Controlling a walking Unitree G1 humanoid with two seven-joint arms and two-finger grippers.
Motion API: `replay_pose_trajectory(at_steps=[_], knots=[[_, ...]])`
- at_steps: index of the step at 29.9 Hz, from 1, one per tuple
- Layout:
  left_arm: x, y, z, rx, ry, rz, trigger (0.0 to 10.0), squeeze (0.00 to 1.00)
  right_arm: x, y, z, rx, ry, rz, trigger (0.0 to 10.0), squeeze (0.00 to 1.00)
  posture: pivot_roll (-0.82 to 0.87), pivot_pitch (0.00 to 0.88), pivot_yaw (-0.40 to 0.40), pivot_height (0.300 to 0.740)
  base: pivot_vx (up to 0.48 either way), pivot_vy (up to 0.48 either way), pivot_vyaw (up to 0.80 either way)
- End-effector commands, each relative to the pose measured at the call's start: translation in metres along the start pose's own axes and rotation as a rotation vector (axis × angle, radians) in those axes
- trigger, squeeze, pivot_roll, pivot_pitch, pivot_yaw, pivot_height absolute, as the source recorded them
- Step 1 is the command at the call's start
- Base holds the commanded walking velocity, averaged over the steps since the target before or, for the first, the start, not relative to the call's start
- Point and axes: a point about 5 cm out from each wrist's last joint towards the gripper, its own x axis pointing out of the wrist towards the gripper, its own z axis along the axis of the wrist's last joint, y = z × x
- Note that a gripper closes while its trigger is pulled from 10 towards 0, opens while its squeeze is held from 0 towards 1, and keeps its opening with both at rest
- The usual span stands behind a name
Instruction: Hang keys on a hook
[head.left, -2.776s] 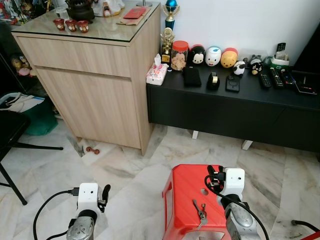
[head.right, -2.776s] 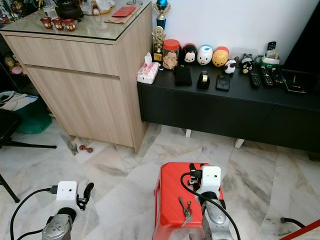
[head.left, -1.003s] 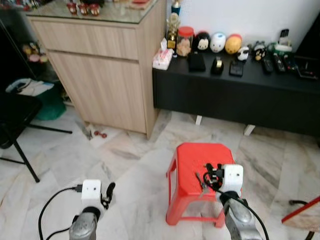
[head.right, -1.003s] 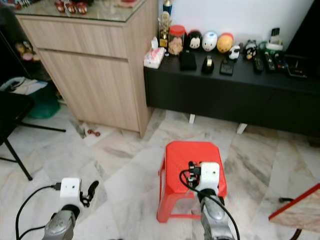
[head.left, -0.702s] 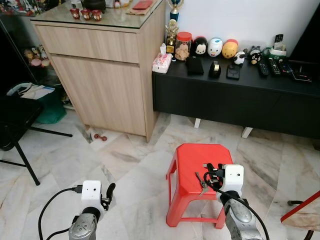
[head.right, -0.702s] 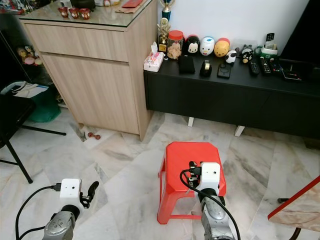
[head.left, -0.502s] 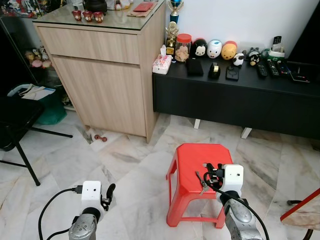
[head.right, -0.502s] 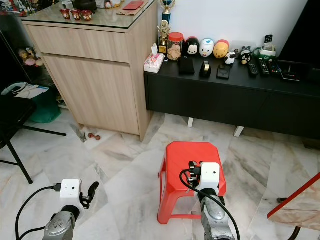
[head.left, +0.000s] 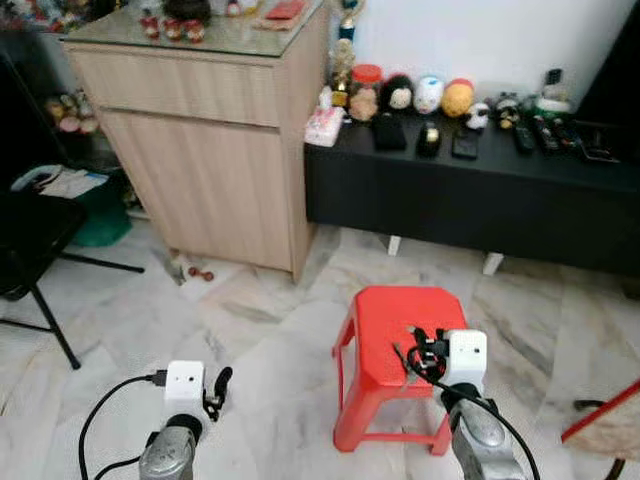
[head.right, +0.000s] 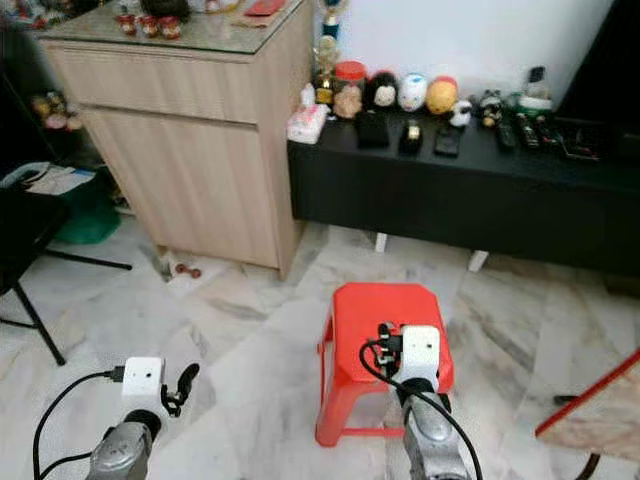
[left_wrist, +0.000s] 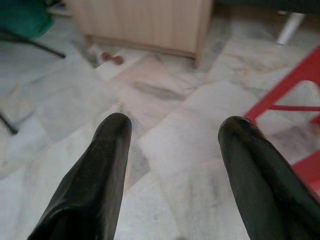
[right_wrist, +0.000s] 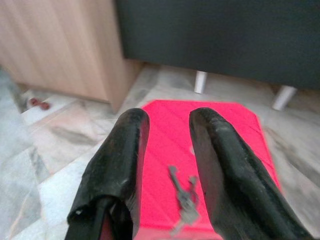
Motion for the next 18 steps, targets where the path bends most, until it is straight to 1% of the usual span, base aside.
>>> replay_pose_trajectory(at_steps=[1, 3, 18], knots=[[-0.0024, 0.0020, -0.0057, -0.006, 0.029, 0.006, 10.0, 0.00, 0.0014, 0.0030, 0.0010, 0.004, 0.000, 0.004, 10.0, 0.00, -0.03, 0.051, -0.023, 0.740, 0.259, 0.000, 0.40], [-0.0024, 0.0019, -0.0056, -0.007, 0.028, 0.005, 10.0, 0.00, 0.0013, 0.0016, 0.0004, 0.018, 0.003, -0.012, 10.0, 0.00, -0.03, 0.051, -0.023, 0.740, 0.261, 0.000, 0.00], [-0.0016, 0.0007, -0.0045, 0.000, 0.025, -0.002, 10.0, 0.00, 0.0021, 0.0009, 0.0009, 0.018, 0.004, -0.016, 10.0, 0.00, -0.03, 0.051, -0.023, 0.740, 0.263, 0.000, 0.00]])
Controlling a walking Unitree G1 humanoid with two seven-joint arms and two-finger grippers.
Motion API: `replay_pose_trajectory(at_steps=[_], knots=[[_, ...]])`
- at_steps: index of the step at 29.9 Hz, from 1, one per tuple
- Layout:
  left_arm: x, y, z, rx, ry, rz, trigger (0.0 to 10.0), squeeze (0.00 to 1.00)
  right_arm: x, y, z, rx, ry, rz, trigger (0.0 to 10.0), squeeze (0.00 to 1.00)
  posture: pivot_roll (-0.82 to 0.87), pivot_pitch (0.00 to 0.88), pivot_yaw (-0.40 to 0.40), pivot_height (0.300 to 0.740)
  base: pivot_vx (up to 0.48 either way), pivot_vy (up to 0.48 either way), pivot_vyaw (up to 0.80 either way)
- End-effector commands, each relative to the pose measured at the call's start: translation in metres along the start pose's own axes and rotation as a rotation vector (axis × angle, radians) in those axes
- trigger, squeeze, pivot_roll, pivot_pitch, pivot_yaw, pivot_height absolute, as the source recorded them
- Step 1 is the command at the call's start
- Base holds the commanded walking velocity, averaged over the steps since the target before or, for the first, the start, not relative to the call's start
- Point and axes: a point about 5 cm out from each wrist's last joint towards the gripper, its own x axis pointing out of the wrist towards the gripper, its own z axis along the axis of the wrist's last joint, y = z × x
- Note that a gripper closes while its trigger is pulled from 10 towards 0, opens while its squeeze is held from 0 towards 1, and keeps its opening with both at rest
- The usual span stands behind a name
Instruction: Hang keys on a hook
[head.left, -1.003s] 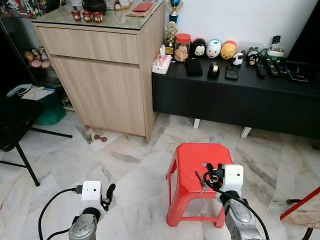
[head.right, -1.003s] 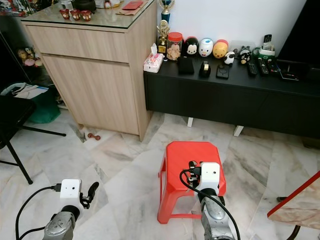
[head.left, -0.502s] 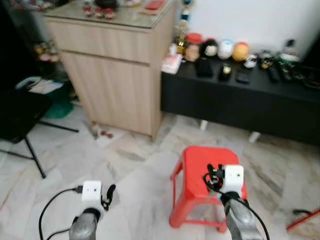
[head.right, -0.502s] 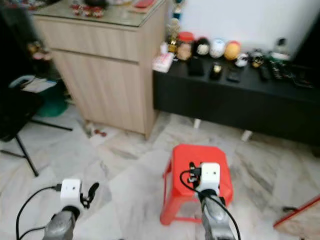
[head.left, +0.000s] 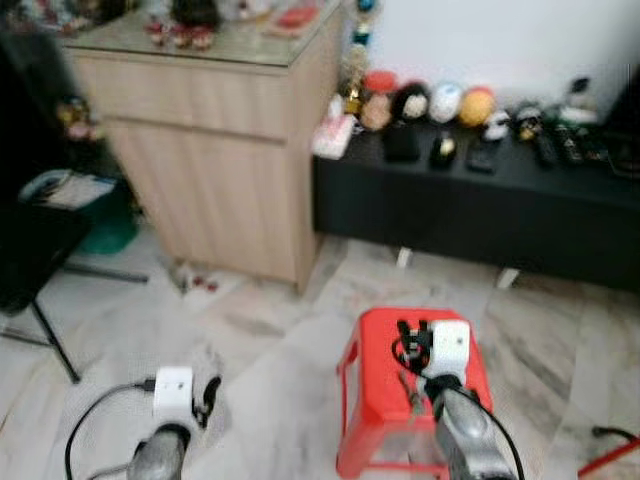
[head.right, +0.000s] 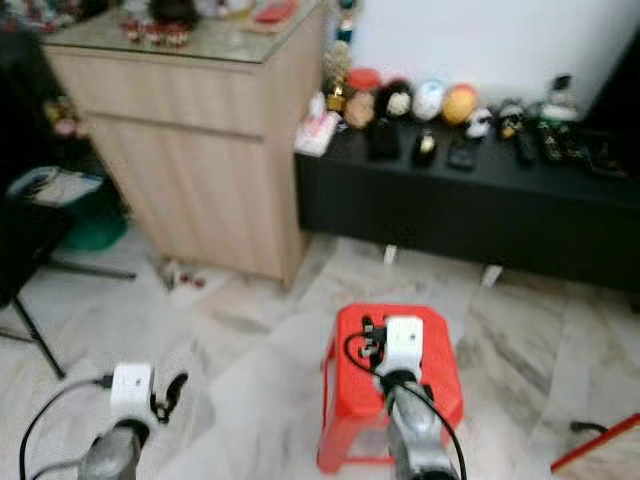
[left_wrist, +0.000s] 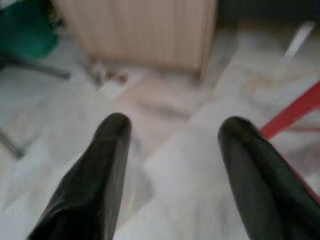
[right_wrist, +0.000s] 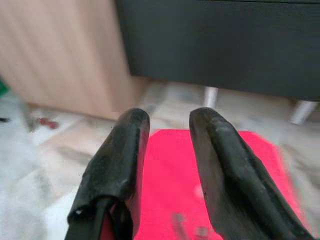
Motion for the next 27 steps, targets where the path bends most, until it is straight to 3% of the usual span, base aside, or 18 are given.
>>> replay_pose_trajectory(at_steps=[1, 5, 15, 27], knots=[[-0.0057, 0.0027, -0.0097, -0.003, 0.036, 0.006, 10.0, 0.00, 0.0017, -0.0002, 0.0021, 0.010, -0.004, -0.008, 10.0, 0.00, -0.03, 0.051, -0.023, 0.740, 0.274, 0.000, 0.00], [-0.0059, 0.0023, -0.0100, -0.004, 0.037, 0.002, 10.0, 0.00, 0.0016, -0.0008, 0.0013, 0.017, 0.001, -0.018, 10.0, 0.00, -0.03, 0.051, -0.022, 0.740, 0.277, 0.000, 0.00], [-0.0058, 0.0002, -0.0108, -0.008, 0.044, -0.009, 10.0, 0.00, 0.0021, -0.0014, 0.0021, 0.016, -0.001, -0.020, 10.0, 0.00, -0.03, 0.051, -0.022, 0.740, 0.000, 0.000, 0.00], [-0.0056, -0.0001, -0.0102, -0.006, 0.040, -0.013, 10.0, 0.00, 0.0026, -0.0008, 0.0024, 0.016, -0.002, -0.020, 10.0, 0.00, -0.03, 0.051, -0.022, 0.740, 0.287, 0.000, 0.00]])
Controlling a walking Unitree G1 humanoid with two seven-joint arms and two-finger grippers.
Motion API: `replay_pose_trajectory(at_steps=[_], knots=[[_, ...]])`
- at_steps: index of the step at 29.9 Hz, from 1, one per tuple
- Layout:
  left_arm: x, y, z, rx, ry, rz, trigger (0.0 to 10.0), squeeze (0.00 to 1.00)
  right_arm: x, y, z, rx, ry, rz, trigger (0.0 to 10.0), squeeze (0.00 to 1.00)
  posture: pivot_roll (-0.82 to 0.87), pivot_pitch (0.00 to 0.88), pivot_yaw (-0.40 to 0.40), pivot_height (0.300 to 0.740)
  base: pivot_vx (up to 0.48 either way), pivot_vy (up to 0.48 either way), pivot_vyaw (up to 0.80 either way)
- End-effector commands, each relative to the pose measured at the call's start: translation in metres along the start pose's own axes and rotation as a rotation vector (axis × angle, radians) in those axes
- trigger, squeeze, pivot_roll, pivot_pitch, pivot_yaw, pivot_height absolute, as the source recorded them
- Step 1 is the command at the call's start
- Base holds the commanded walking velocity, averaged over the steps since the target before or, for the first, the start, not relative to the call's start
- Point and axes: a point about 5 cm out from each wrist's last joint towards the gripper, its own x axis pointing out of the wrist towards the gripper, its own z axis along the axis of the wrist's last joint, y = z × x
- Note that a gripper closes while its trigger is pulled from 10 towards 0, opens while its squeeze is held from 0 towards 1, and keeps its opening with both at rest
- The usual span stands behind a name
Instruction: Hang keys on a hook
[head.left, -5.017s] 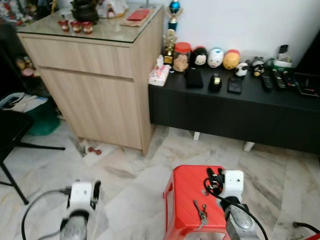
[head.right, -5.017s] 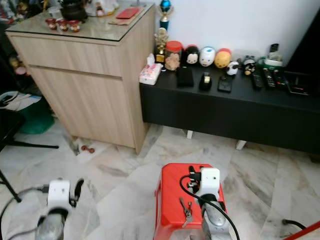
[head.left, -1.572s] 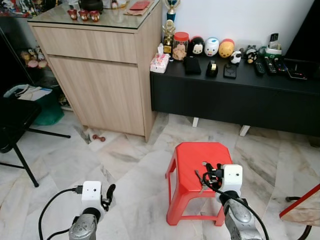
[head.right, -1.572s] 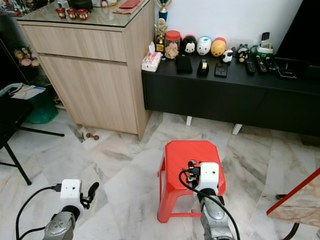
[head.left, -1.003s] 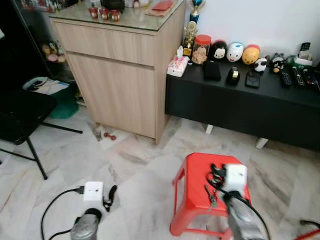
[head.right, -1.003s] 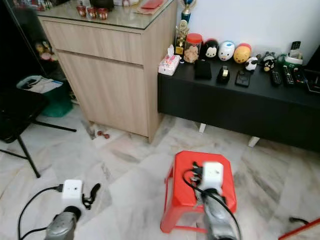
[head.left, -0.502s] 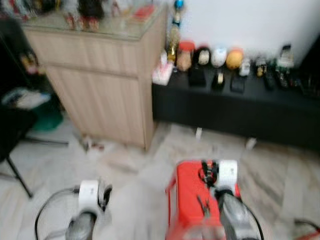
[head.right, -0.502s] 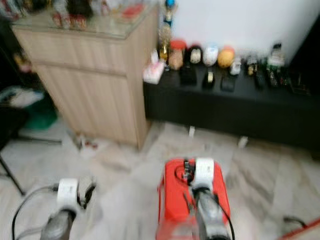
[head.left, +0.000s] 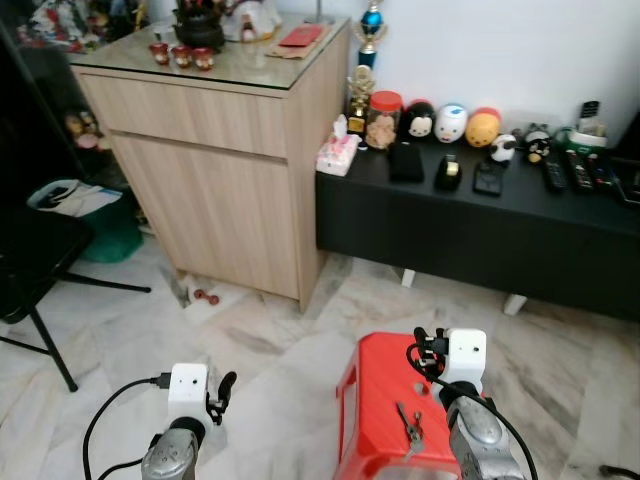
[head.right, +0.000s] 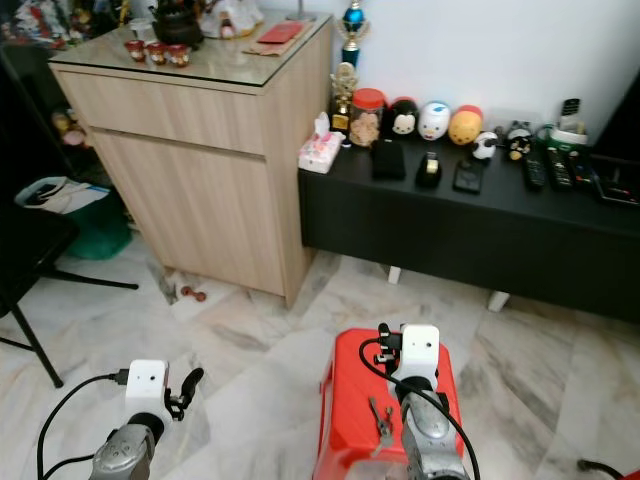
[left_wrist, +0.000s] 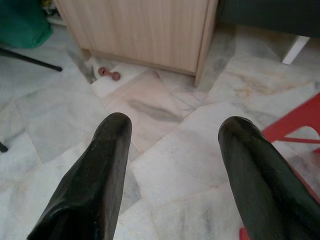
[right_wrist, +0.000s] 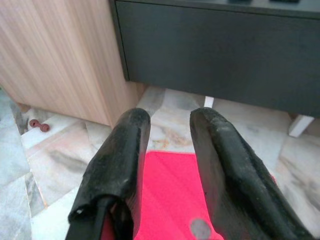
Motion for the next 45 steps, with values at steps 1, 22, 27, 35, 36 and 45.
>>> replay_pose_trajectory(at_steps=[1, 22, 27, 35, 36, 45], knots=[[-0.0005, 0.0026, -0.0004, 0.001, 0.004, 0.005, 10.0, 0.00, 0.0014, -0.0002, 0.0015, 0.001, -0.001, -0.003, 10.0, 0.00, -0.03, 0.052, -0.023, 0.740, 0.304, 0.000, 0.00], [-0.0001, 0.0025, 0.0014, 0.008, -0.009, 0.012, 10.0, 0.00, 0.0018, 0.0006, 0.0019, -0.002, -0.004, 0.003, 10.0, 0.00, -0.03, 0.045, -0.022, 0.740, 0.096, 0.000, 0.00], [-0.0001, 0.0019, 0.0014, 0.003, -0.010, 0.010, 10.0, 0.00, 0.0021, 0.0015, 0.0020, -0.001, -0.004, 0.005, 10.0, 0.00, -0.03, 0.040, -0.022, 0.740, 0.000, 0.000, 0.00], [-0.0005, 0.0011, 0.0008, -0.013, -0.011, 0.006, 10.0, 0.00, 0.0016, 0.0017, 0.0018, -0.002, -0.005, 0.005, 10.0, 0.00, -0.03, 0.040, -0.022, 0.740, -0.061, 0.000, 0.00], [-0.0006, 0.0011, 0.0007, -0.014, -0.011, 0.006, 10.0, 0.00, 0.0014, 0.0016, 0.0015, -0.002, -0.004, 0.005, 10.0, 0.00, -0.03, 0.040, -0.022, 0.740, -0.251, 0.000, 0.00], [-0.0018, 0.0034, -0.0037, -0.019, 0.018, 0.008, 10.0, 0.00, 0.0012, 0.0017, 0.0013, -0.002, -0.003, 0.005, 10.0, 0.00, -0.03, 0.048, -0.023, 0.740, -0.250, 0.000, 0.00]])
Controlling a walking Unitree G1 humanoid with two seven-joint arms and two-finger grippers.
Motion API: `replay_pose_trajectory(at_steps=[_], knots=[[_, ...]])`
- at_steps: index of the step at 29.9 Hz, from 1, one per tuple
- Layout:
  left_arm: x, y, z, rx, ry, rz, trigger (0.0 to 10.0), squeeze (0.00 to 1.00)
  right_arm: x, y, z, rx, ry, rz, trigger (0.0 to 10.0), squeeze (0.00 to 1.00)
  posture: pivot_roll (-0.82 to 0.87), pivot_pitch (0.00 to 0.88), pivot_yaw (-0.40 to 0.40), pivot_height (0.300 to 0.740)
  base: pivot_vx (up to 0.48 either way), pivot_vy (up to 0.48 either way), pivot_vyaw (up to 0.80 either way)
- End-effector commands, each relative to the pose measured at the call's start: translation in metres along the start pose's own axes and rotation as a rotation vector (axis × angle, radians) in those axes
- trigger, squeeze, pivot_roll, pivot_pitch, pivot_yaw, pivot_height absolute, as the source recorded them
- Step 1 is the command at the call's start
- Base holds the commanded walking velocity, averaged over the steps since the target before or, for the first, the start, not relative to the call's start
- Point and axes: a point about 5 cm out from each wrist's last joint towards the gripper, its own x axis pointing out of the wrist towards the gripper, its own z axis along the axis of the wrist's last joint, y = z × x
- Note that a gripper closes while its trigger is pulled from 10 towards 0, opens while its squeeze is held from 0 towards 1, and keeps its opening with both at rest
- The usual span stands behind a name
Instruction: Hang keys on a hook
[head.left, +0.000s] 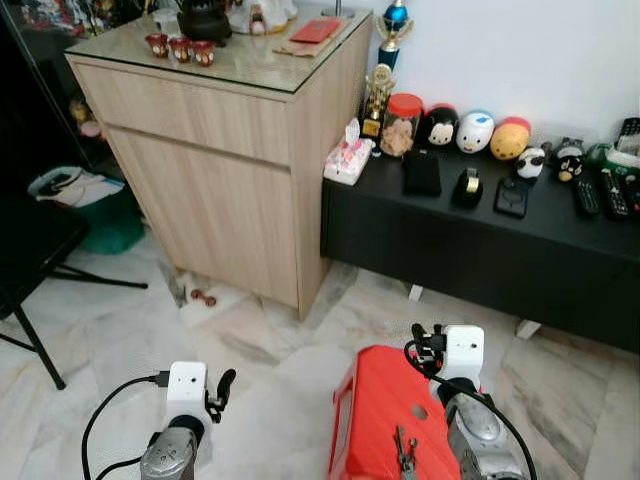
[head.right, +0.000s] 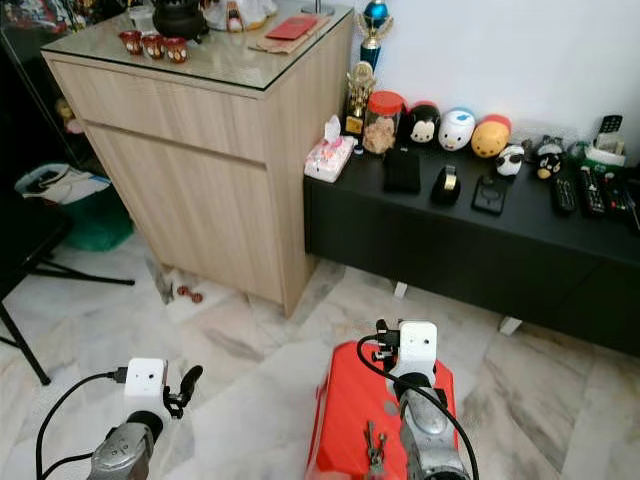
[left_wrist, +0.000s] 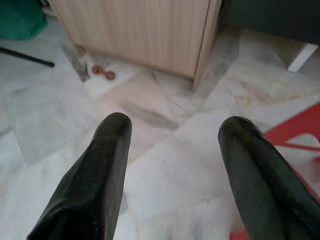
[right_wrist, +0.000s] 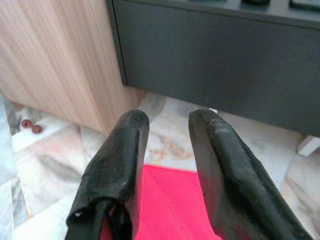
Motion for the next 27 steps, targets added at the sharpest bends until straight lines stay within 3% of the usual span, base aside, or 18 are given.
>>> replay_pose_trajectory(at_steps=[1, 27], knots=[[-0.0022, 0.0023, -0.0048, -0.016, 0.022, 0.008, 10.0, 0.00, -0.0014, -0.0008, -0.0018, 0.004, 0.006, -0.007, 10.0, 0.00, -0.03, 0.048, -0.023, 0.740, -0.247, 0.000, 0.00], [-0.0015, 0.0023, -0.0044, -0.007, 0.025, 0.018, 10.0, 0.00, -0.0009, -0.0011, 0.0003, 0.006, -0.006, -0.007, 10.0, 0.00, -0.03, 0.053, -0.023, 0.740, -0.010, 0.000, 0.00]])
